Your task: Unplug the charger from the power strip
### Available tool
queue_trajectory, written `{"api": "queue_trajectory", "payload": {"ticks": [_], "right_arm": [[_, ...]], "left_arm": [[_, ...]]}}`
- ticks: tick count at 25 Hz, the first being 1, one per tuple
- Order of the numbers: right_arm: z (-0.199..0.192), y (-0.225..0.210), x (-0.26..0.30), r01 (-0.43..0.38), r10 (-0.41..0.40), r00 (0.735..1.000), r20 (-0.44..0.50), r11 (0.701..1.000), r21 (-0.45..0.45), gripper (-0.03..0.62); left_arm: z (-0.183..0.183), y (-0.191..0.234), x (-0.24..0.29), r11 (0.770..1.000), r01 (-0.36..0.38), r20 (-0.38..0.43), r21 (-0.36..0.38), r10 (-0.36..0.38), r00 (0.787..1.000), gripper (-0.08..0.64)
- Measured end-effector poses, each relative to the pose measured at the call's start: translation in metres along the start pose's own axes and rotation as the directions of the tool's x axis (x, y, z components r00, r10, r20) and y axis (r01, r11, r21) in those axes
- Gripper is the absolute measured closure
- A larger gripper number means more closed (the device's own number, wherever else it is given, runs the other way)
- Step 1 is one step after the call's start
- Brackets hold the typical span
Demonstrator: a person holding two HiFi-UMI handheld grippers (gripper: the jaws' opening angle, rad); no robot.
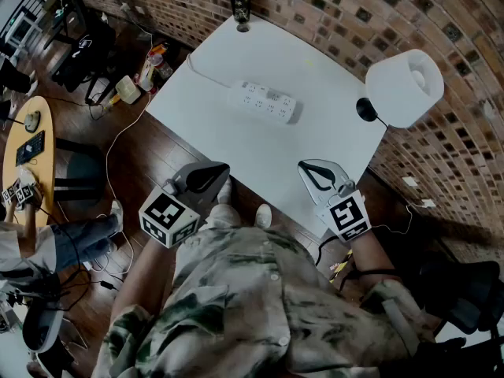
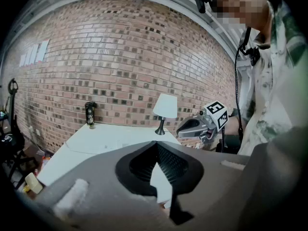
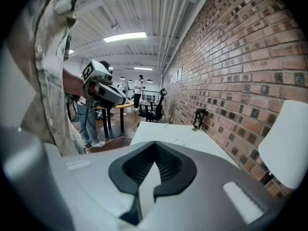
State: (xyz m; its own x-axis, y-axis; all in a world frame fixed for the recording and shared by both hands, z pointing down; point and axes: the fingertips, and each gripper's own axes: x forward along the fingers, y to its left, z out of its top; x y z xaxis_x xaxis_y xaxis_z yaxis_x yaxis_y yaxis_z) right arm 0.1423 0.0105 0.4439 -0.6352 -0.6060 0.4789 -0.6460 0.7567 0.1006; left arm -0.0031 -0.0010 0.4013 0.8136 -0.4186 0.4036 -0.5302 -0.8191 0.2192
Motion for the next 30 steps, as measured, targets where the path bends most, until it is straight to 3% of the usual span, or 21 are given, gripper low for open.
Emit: {"api": "queue_trajectory", "payload": {"ticks": [3, 6, 8, 9, 12, 15, 19, 22, 27, 30], "right_arm": [[-0.009, -0.029, 0.037, 0.007, -0.009, 0.998, -0.062, 1.0, -0.028, 0.586], [-0.024, -0.049, 0.077, 0.02, -0.03, 0.987, -0.159, 0.998, -0.064, 0.586], [-0.036, -0.063, 0.106, 0.025, -0.041, 0.974, -0.221, 0.997, -0.074, 0.586], [-0.042, -0.071, 0.122, 0.026, -0.045, 0.967, -0.252, 0.997, -0.077, 0.586], [-0.068, -0.094, 0.162, 0.032, -0.068, 0.931, -0.358, 0.994, -0.105, 0.586], [-0.096, -0.109, 0.194, 0.011, -0.077, 0.882, -0.465, 0.99, -0.144, 0.586], [-0.119, -0.118, 0.221, -0.017, -0.063, 0.832, -0.551, 0.99, -0.138, 0.586], [-0.131, -0.113, 0.223, -0.017, -0.037, 0.797, -0.603, 0.996, -0.084, 0.586], [-0.132, -0.119, 0.231, -0.001, -0.018, 0.789, -0.614, 0.999, -0.032, 0.586], [-0.133, -0.117, 0.229, -0.005, -0.022, 0.764, -0.645, 0.999, -0.04, 0.586]], "left_arm": [[0.012, 0.044, 0.03, 1.0, 0.002, 0.026, 0.022, -0.002, 1.0, 0.557], [0.014, 0.087, 0.059, 0.998, 0.025, -0.012, 0.066, -0.025, 1.0, 0.555], [0.015, 0.111, 0.081, 0.994, 0.058, -0.054, 0.095, -0.053, 0.997, 0.468], [0.015, 0.124, 0.092, 0.991, 0.076, -0.075, 0.111, -0.068, 0.995, 0.459], [0.01, 0.158, 0.131, 0.975, 0.149, -0.148, 0.165, -0.125, 0.981, 0.457], [0.003, 0.182, 0.171, 0.943, 0.225, -0.222, 0.244, -0.172, 0.96, 0.44], [-0.016, 0.199, 0.215, 0.886, 0.333, -0.335, 0.323, -0.222, 0.916, 0.407], [-0.04, 0.192, 0.237, 0.829, 0.444, -0.418, 0.34, -0.29, 0.861, 0.393], [-0.069, 0.19, 0.265, 0.758, 0.548, -0.509, 0.353, -0.336, 0.792, 0.387], [-0.081, 0.183, 0.274, 0.73, 0.587, -0.542, 0.351, -0.353, 0.762, 0.388]]}}
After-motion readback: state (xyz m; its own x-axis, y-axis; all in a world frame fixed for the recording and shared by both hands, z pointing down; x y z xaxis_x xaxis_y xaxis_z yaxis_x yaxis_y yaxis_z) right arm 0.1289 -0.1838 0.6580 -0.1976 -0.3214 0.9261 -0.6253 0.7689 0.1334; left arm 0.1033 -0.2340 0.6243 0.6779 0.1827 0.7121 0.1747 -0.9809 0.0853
